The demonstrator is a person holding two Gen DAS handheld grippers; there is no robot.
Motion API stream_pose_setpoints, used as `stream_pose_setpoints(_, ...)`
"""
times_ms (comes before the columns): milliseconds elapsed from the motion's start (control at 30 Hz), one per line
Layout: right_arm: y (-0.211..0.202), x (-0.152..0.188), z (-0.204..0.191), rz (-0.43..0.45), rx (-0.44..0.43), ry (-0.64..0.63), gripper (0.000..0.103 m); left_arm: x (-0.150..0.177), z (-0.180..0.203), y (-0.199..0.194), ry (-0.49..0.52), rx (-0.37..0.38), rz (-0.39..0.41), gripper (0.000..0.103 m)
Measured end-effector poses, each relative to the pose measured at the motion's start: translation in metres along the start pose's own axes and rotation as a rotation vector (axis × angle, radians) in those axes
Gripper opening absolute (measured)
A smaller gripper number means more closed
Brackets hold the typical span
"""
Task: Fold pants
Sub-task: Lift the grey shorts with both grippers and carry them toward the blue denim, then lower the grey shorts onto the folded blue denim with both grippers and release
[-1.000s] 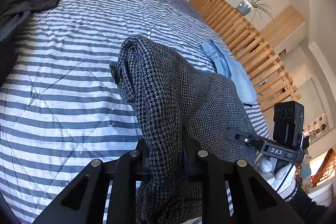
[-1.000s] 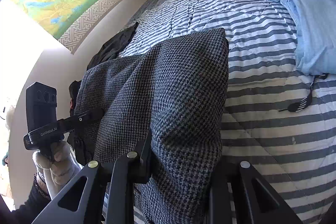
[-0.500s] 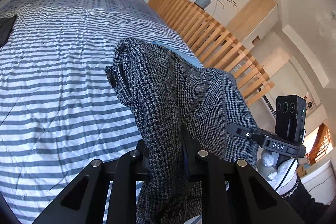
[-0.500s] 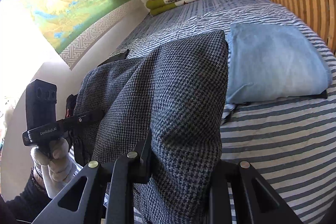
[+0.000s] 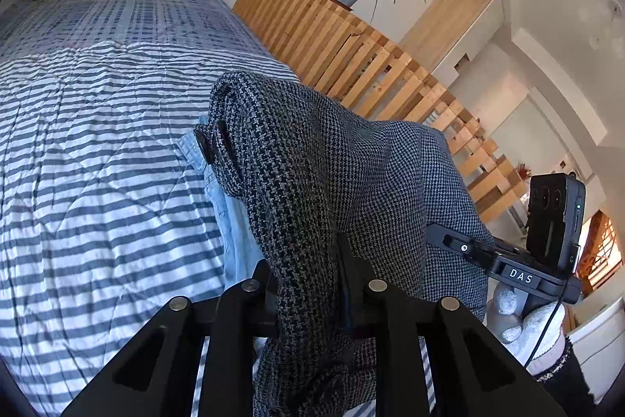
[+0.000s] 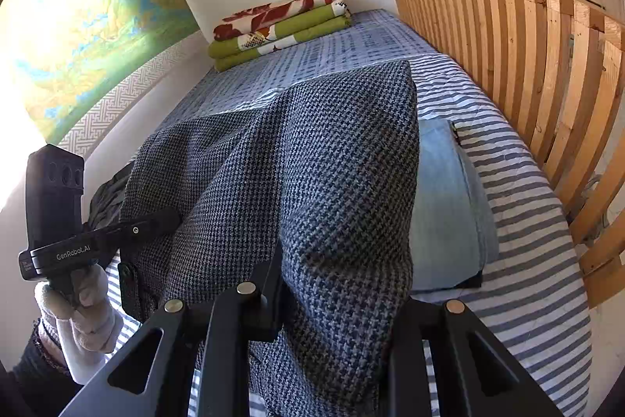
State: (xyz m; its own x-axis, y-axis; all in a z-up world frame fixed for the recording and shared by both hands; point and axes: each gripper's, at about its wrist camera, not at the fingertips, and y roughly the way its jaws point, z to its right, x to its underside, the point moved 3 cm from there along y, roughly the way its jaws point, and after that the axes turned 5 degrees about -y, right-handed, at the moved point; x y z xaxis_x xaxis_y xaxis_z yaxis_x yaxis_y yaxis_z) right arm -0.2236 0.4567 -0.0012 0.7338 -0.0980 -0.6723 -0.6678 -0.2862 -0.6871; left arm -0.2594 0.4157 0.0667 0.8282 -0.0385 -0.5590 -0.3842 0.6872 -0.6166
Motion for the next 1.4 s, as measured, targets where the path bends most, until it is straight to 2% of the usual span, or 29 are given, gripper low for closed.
stream_pose_setpoints(333,0.055,-0.055,0.064,-0.018,0.061,-0.036,0.021,-0.065,-0.011,0.108,-0.019,-0.032,-0.017,0.021)
stream_pose_setpoints(600,0.105,-0.069,0.094,-0.061,0.058,-0.052,0.021,-0.071,-0.049,0.148,-0.052,-0.055,-0.025,0.021)
stream_pose_setpoints(733,0.125,-0.065,0.105,-0.08,0.073,-0.061,0.023,-0.068,-0.061,0.16,-0.054,-0.051,-0.014,0.022)
stream_pose_setpoints(767,0.128,-0.064,0.109,-0.088,0.083,-0.063,0.028,-0.067,-0.062,0.16,-0.045,-0.054,-0.014,0.025)
stream_pose_setpoints(833,0.132,-0.064,0.122,-0.103,0.112,-0.04,0.049,-0.067,-0.065,0.16,-0.045,-0.059,-0.033,0.034)
stream_pose_setpoints(867,0.132,-0.064,0.13,-0.11,0.128,-0.026,0.054,-0.068,-0.067,0.16,-0.051,-0.073,-0.052,0.049)
stream_pose_setpoints(933,0.123,-0.066,0.143,-0.097,0.173,0.01,0.057,-0.068,-0.069,0.147,-0.061,-0.093,-0.056,0.057)
stream_pose_setpoints(1000,0.11,-0.067,0.151,-0.068,0.212,0.041,0.057,-0.074,-0.07,0.128,-0.059,-0.121,-0.006,0.057)
stream_pose_setpoints(1100,0.089,-0.073,0.143,-0.01,0.309,-0.013,0.056,-0.087,-0.056,0.102,-0.019,-0.126,0.08,0.057)
stream_pose_setpoints(1200,0.07,-0.078,0.13,0.066,0.289,-0.014,0.057,-0.097,-0.028,0.1,0.082,-0.147,0.128,0.053)
stream_pose_setpoints(1267,0.068,-0.082,0.118,0.089,0.263,-0.037,0.057,-0.102,-0.015,0.114,0.12,-0.145,0.117,0.043)
stream_pose_setpoints(1333,0.077,-0.086,0.108,0.089,0.256,-0.059,0.056,-0.106,-0.012,0.134,0.124,-0.171,0.091,0.039)
stream_pose_setpoints(1400,0.087,-0.087,0.108,0.082,0.241,-0.046,0.056,-0.106,-0.017,0.155,0.136,-0.231,0.068,0.039)
